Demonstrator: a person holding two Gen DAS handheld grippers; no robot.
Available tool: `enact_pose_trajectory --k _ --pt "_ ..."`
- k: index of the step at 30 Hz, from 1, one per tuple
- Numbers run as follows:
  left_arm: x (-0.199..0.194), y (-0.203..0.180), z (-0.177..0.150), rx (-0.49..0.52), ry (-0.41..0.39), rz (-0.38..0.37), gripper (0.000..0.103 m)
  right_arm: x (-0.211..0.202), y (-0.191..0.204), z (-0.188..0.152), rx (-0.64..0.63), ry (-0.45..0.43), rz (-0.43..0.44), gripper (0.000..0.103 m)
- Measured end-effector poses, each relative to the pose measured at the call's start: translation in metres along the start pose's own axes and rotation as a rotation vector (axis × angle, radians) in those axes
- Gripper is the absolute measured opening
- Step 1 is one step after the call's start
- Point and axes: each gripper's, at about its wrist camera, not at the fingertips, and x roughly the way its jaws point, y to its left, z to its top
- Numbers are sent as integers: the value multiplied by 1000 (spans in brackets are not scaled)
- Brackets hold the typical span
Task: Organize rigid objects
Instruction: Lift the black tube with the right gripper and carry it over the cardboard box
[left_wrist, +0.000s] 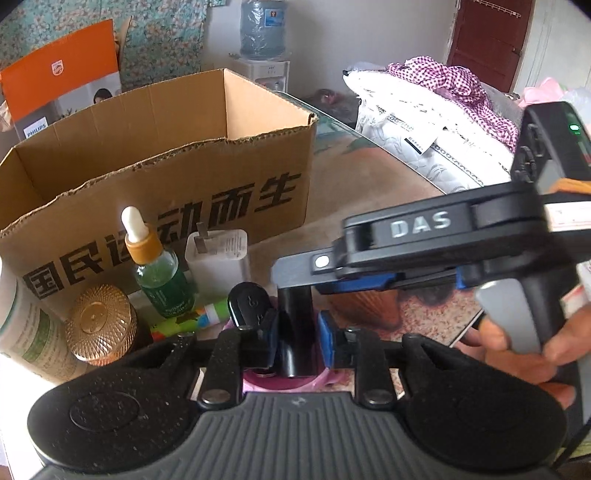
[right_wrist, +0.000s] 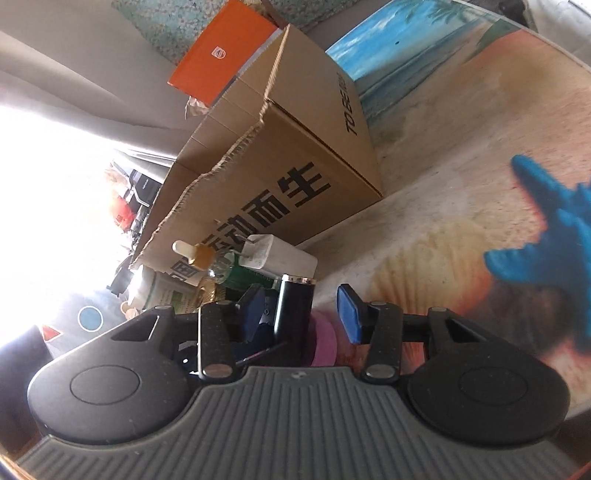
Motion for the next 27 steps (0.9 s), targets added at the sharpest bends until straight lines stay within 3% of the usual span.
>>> enact_pose_trajectory --k 3,6,17,27 --pt "2 1 3 9 3 -7 24 10 -4 3 4 8 20 38" --pt "4 1 4 20 4 -5 24 16 -6 3 8 8 35 25" --pt "-7 -1 1 12 -27 -21 24 -3 30 -6 -157 -54 -31 21" --pt "-77 7 7 -4 -186 9 23 -39 97 -12 -377 -110 -44 21"
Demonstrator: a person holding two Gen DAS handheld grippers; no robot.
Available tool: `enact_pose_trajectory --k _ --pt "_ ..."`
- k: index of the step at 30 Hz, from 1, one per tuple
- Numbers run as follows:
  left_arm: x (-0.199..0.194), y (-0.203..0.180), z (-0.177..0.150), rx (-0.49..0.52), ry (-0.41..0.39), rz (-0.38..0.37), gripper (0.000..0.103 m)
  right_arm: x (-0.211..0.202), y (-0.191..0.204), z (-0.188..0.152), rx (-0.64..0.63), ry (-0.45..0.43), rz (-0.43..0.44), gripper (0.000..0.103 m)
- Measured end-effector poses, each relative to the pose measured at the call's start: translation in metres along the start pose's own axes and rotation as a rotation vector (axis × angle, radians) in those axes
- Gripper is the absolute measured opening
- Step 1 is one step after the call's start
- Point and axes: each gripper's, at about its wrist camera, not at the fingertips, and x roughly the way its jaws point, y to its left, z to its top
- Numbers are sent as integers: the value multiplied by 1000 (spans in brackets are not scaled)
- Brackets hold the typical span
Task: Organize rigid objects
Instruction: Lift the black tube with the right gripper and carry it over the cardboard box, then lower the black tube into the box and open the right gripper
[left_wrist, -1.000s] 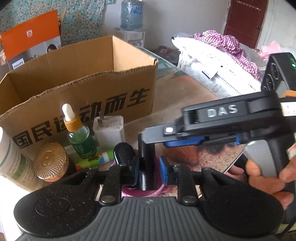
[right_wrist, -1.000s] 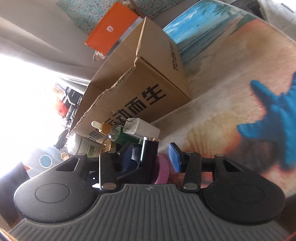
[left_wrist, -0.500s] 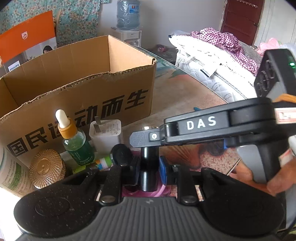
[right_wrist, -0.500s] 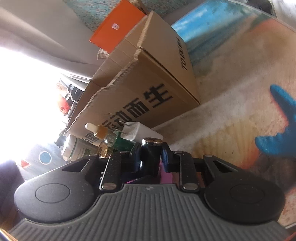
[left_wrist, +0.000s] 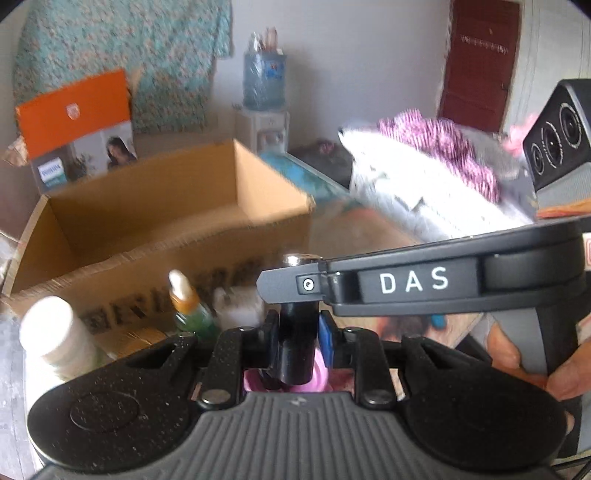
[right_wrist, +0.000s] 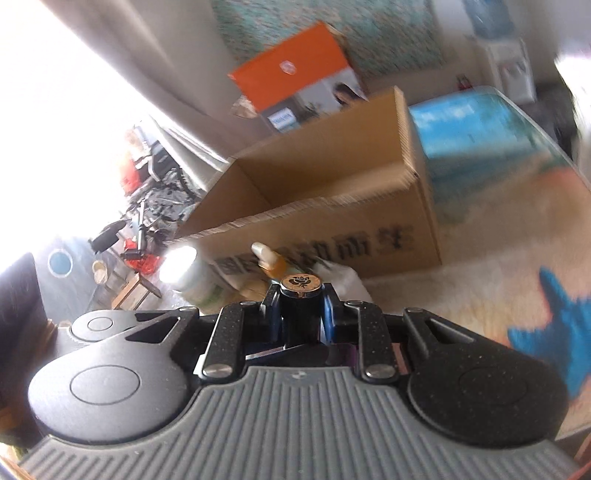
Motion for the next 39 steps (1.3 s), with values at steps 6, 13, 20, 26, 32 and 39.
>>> enact_pose_trajectory --k 6,13,20,26,32,39 --pt "-42 37 35 -71 -114 80 23 -5 47 46 -125 -37 122 21" --pt "-38 104 80 -182 -83 176 23 51 83 123 -162 41 268 21" --pt "35 172 94 -276 96 200 23 170 76 172 -17 290 301 21" --pt "75 195 88 -251 207 285 26 265 51 173 107 494 263 21" --pt "82 203 90 -255 223 301 32 331 42 171 110 610 197 24" --pt "66 203 93 -294 154 296 39 356 42 187 90 528 136 52"
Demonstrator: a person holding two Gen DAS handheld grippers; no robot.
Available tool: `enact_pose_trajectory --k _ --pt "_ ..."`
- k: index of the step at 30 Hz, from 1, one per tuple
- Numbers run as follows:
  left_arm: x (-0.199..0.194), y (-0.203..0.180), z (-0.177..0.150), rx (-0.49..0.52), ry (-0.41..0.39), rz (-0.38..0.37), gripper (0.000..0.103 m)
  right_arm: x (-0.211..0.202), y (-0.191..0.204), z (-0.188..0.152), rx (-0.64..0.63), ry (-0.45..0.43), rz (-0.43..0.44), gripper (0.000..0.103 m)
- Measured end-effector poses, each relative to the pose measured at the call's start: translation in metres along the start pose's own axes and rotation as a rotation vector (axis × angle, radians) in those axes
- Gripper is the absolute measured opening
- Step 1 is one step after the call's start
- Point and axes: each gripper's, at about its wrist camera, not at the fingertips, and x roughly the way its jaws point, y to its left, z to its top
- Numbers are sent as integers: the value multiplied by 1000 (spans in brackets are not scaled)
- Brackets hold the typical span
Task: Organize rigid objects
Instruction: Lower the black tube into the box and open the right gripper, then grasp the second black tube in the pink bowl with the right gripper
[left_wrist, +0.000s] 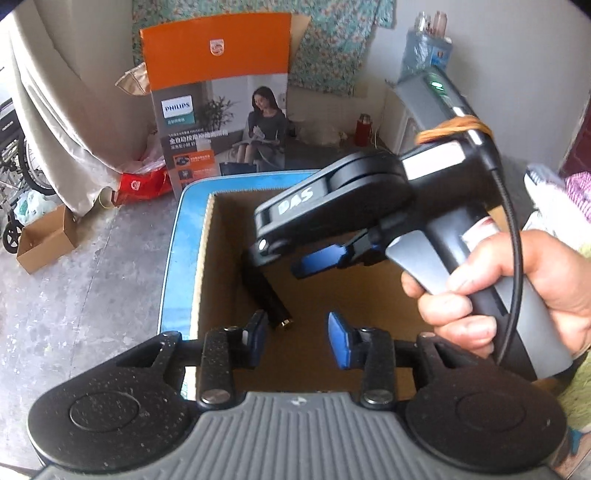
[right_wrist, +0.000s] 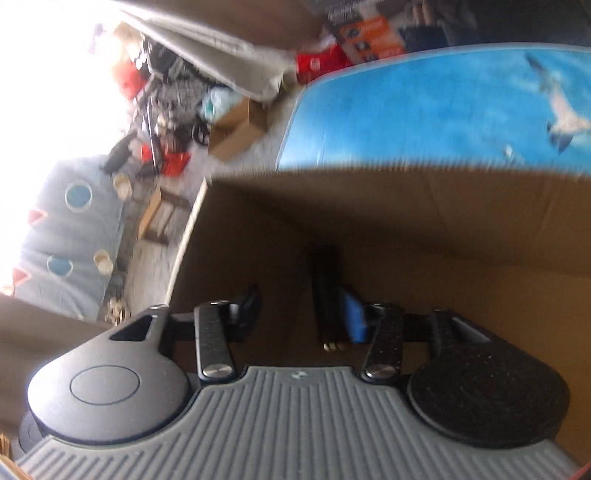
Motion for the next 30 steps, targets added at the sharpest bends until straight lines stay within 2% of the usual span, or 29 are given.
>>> enact_pose_trajectory --k 1,4,8,11,12,13,17,19,23,27,30 --pt "-5 1 0 -5 -15 -5 40 -13 1 0 10 -45 15 53" --pt "-27 1 -2 -13 -67 -17 44 -29 3 1 9 -86 23 53" --pt "-62 -4 -9 -16 -140 -39 50 -82 15 -12 -21 -187 63 53" --pt "-91 -10 -20 -11 -190 -59 56 -133 23 -42 -41 -265 96 53" --pt "-98 -12 -24 -8 -203 -65 59 -169 20 -67 -50 -310 109 53" --pt "-107 -14 -29 -2 -215 -71 61 -169 20 -67 -50 -310 109 53" --pt "-128 -24 -52 15 -234 -109 69 -228 11 -126 -57 -398 123 53" --pt "-132 -31 -65 23 -221 -138 78 -248 2 -158 -52 -430 124 53" --pt "-122 -47 -92 69 -183 -181 82 -263 -22 -219 -14 -477 73 53" --pt "-97 -71 -121 128 -106 -233 84 -245 -51 -272 42 -491 2 53" --pt "-78 -89 -139 166 -68 -240 83 -226 -68 -301 74 -474 -38 50"
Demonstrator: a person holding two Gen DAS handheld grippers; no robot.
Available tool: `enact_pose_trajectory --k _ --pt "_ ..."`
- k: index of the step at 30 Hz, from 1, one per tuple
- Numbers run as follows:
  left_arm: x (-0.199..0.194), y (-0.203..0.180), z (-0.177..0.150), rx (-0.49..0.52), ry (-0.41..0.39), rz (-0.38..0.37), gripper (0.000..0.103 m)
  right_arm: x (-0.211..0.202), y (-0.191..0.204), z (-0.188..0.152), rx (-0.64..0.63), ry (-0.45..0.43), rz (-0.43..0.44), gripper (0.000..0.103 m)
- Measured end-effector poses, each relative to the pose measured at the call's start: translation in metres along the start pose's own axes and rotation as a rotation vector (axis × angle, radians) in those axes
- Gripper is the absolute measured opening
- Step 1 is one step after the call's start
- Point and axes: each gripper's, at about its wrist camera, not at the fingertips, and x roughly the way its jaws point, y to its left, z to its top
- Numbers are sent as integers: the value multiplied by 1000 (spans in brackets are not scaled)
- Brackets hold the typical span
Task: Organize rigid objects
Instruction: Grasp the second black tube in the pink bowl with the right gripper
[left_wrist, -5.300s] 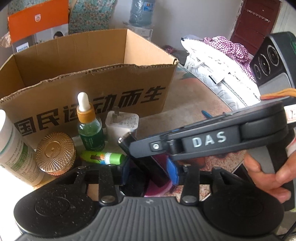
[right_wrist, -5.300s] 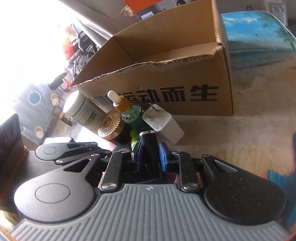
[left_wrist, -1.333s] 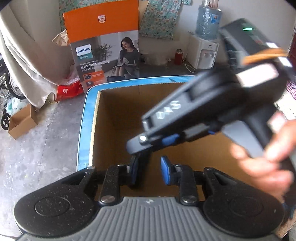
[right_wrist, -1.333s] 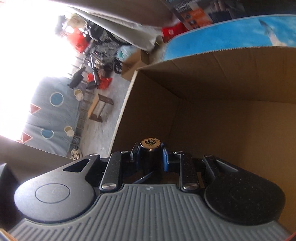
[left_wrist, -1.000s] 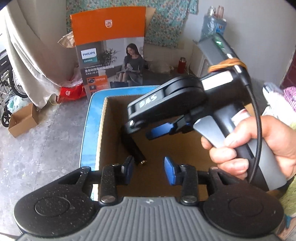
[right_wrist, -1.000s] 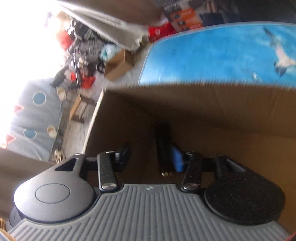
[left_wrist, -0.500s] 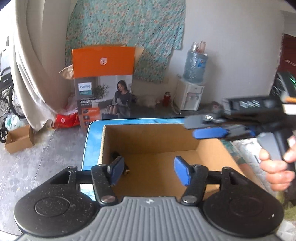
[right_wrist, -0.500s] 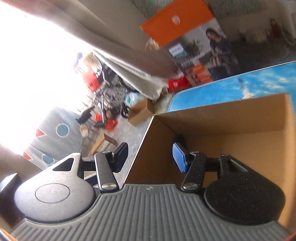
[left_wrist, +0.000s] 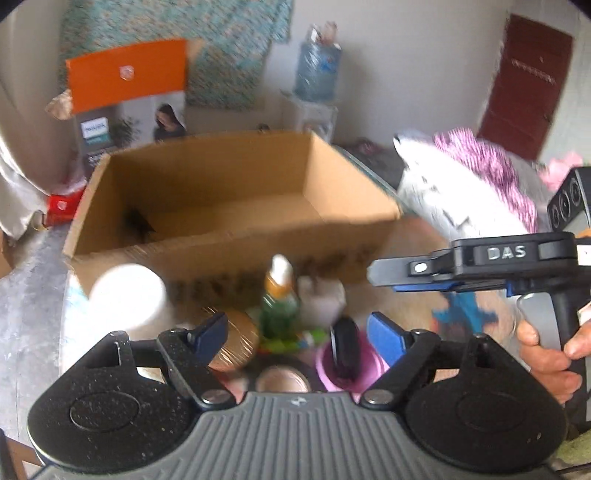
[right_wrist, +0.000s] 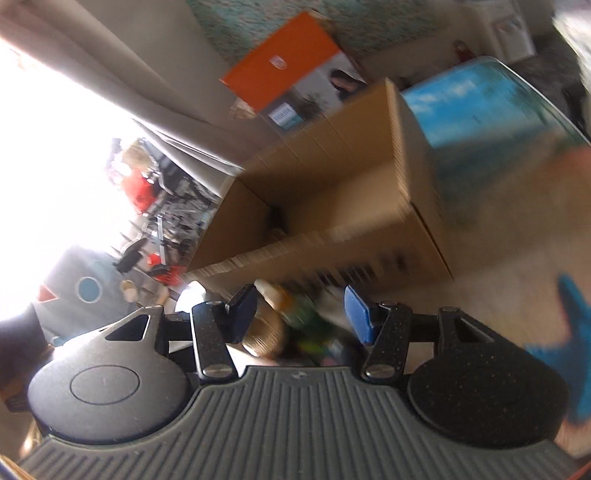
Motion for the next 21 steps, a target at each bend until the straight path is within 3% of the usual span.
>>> enact_pose_trajectory --k 4,8,12,16,21 --pt "28 -23 -13 76 45 -7 78 13 -11 -29 -1 33 -36 44" --pt "44 -41 -21 115 66 -21 71 27 -14 -34 -18 48 -34 40" --pt "56 -52 -23 152 85 2 52 40 -21 -33 -11 71 -11 36" --pt "63 -56 -26 178 95 5 41 48 -24 -33 -5 88 14 29" --pt "63 -58 -31 206 102 21 40 51 -21 -29 -13 97 49 25"
